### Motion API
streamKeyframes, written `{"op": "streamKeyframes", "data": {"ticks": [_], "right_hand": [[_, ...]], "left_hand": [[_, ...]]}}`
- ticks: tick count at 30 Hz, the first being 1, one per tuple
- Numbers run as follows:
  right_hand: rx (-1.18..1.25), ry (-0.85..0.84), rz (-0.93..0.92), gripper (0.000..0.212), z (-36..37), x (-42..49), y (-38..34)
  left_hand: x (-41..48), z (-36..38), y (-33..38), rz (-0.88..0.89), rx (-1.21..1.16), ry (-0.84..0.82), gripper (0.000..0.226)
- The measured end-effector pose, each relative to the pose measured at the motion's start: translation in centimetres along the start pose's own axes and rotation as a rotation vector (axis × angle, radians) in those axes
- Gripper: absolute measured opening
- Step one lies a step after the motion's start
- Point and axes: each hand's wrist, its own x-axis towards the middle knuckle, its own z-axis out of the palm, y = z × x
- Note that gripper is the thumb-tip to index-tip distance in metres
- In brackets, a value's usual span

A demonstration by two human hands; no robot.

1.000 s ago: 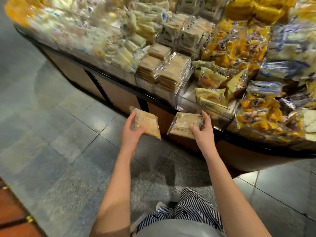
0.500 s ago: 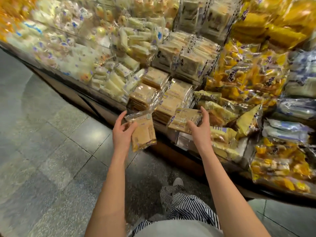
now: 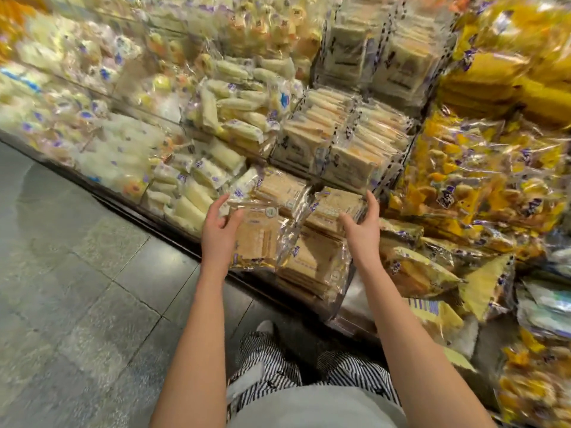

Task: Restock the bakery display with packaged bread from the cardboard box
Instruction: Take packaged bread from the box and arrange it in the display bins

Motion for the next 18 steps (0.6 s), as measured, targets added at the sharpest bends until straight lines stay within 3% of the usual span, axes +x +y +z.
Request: {"op": "streamKeyframes", "data": {"ticks": [6,11,14,18], "right_hand": [[-0.081,0.107,0.132,0.063,3.6,2.1,1.1],[-0.463,0.304,0.132,0.048,5.9,2.5,2.0],[-0.677,0.392,0.104,0.035,7.5,2.4,2.3],[-0.777,0.415,0.084,0.032,8.9,1.6,2.3]], "left_hand": [[7.9,-0.4,2.4,0.008,0.161,-0.318,0.043],[12.4,0.5,4.4,0.095,0.413,-0.602,0.041],[13.5,1.3,4.7,0.152,0.438,-0.743,0.042],[14.8,1.7,4.6,0.200,0.513,-0.915,0.039]]}}
